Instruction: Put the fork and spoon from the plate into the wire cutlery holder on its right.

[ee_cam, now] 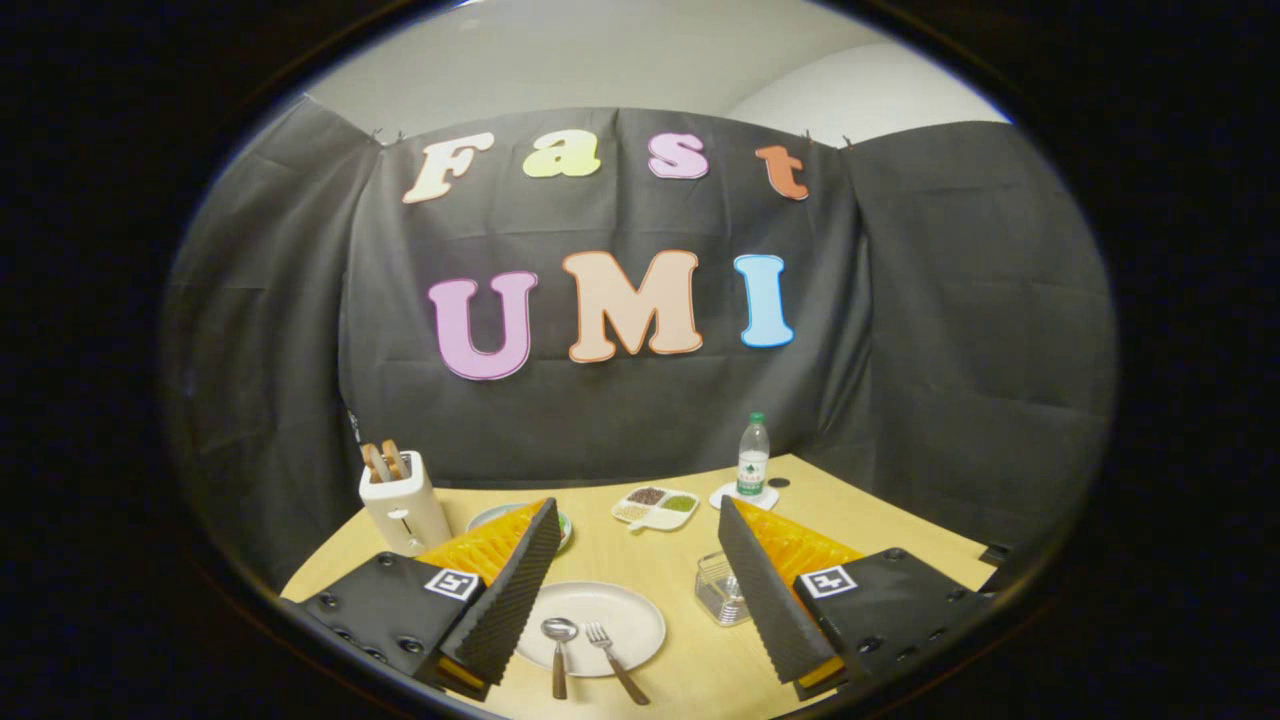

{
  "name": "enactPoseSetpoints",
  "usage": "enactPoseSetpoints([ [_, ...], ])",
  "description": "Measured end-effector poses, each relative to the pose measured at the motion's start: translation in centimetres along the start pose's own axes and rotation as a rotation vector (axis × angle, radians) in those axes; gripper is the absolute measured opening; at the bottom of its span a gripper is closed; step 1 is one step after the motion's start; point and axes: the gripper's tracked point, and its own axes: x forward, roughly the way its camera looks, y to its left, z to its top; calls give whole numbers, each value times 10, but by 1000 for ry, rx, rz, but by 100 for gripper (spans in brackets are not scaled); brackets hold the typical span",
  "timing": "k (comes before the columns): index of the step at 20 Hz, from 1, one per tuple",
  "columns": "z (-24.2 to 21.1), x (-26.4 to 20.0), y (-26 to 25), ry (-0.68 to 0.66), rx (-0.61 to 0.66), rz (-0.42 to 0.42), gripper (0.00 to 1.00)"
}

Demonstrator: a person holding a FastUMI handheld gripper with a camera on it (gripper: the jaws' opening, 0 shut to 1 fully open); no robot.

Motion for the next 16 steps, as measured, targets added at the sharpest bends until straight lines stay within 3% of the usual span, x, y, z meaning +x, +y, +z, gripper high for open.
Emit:
enactPoseSetpoints([
  [9,-26,-1,11,69,-7,19,100],
  [16,-82,9,35,260,-65,148,100],
])
